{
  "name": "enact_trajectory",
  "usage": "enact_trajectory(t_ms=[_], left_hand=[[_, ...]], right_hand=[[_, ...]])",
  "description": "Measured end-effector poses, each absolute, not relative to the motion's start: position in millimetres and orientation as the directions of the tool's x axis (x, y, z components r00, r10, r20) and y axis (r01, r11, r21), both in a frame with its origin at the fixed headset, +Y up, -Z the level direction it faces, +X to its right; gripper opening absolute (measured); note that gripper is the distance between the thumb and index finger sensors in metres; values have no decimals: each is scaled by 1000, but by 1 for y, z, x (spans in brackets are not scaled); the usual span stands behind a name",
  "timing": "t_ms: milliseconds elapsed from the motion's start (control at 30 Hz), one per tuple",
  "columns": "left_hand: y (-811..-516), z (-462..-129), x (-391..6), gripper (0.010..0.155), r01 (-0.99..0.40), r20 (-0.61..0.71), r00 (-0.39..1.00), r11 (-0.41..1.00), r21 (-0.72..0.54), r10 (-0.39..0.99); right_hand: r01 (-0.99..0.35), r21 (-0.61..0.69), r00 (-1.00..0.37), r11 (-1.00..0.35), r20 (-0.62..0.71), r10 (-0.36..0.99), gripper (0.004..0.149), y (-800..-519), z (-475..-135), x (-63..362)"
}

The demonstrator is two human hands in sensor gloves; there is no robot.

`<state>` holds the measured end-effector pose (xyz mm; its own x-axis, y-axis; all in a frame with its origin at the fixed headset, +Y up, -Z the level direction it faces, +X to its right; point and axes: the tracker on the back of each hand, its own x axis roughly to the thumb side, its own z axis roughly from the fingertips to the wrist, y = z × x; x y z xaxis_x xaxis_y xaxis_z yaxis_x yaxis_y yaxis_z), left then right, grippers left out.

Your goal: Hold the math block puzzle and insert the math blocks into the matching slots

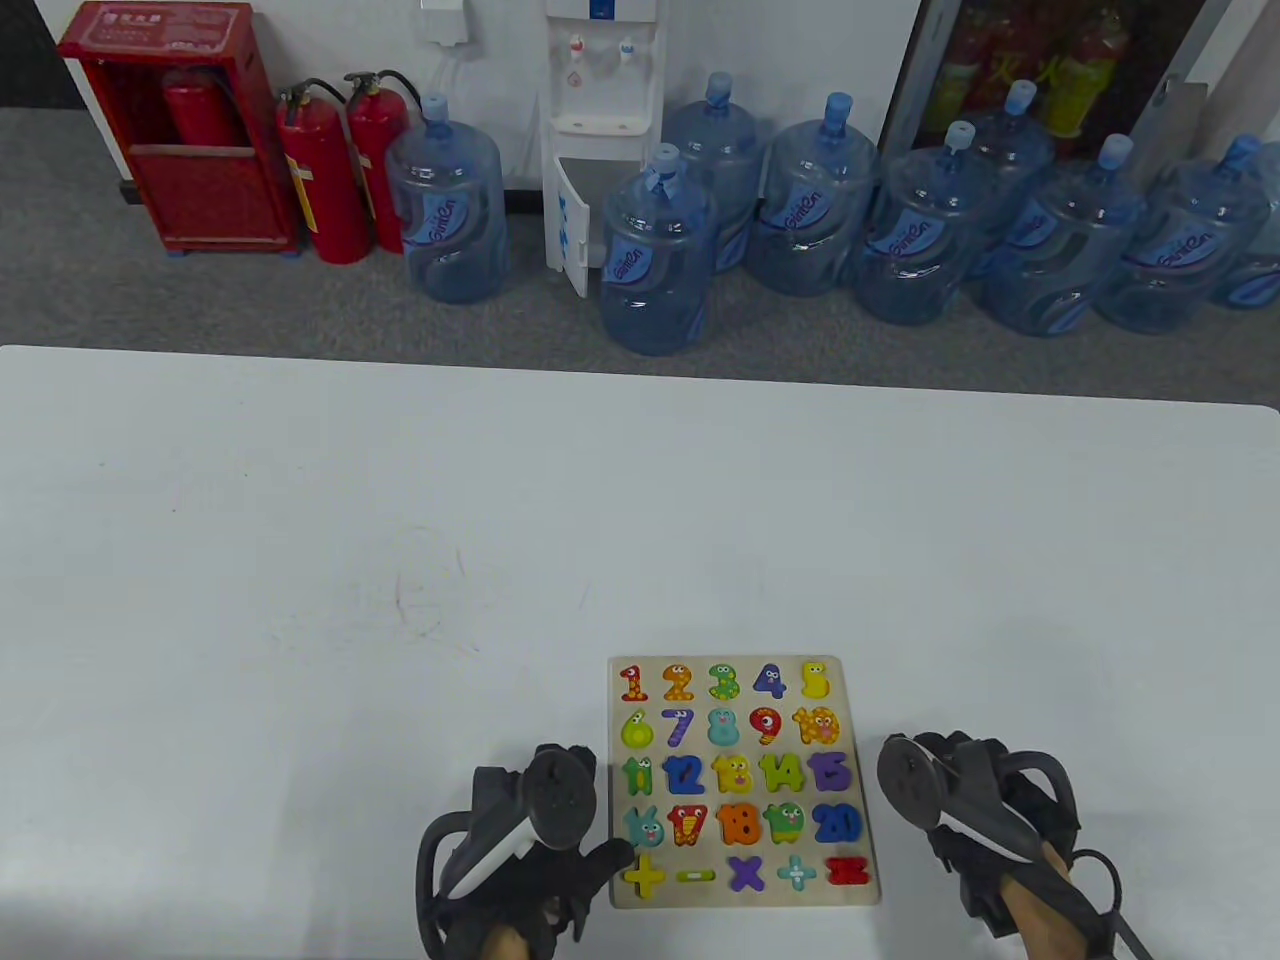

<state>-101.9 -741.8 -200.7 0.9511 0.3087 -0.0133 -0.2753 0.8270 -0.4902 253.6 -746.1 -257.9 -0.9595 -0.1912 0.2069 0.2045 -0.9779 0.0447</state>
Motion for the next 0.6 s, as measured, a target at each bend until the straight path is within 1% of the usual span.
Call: enact_trajectory(t_ms=[167, 333, 500, 600], left_hand=[[-741, -200, -103, 87, -277, -17, 951, 829, -485, 308], [-740, -200, -102, 87, -279, -14, 950, 828, -486, 311], [-738, -199, -100, 87, -278, 1, 949, 835, -475, 316], [-738, -199, -100, 87, -275, 2, 949, 835, -476, 314]], right_hand=[[207, 11, -944, -978, 263, -197, 63, -740, -252, 240], [160, -84, -920, -984, 349, -180, 63, -722, -243, 220], [223, -156, -873, -962, 407, -268, 63, -716, -234, 190], [255, -169, -851, -952, 427, -304, 63, -714, -234, 170]])
